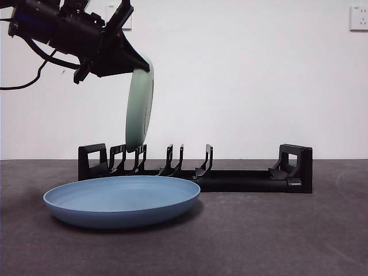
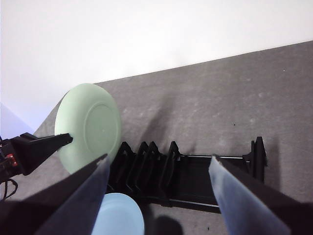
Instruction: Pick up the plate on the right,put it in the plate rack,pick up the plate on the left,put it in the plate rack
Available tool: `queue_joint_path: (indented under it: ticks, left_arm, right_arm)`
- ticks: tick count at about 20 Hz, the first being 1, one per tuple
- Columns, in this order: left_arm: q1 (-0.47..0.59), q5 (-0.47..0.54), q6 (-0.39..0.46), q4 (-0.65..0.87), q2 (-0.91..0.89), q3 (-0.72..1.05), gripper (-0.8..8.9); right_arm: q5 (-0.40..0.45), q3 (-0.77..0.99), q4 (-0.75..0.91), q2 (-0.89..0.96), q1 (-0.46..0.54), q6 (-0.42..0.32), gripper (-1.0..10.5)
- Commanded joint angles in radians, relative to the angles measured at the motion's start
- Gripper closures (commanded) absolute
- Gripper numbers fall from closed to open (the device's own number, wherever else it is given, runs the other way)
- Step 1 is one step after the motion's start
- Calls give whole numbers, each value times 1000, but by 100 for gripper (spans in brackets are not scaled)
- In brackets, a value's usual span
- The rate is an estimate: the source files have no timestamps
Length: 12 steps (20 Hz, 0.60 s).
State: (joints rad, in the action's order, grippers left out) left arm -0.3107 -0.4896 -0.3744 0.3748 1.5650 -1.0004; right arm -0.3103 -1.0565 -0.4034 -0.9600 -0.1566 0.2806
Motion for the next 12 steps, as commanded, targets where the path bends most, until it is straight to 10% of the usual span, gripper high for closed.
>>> queue_joint_path:
  ticks: [1, 12]
  left_arm:
    - [-1, -8, 29, 2, 1, 3, 826]
    - [-2, -4, 91, -172, 1, 3, 814]
  right_arm:
    - [3, 0, 3, -2, 0, 6, 604]
    - [32, 0, 6, -2, 0, 6, 604]
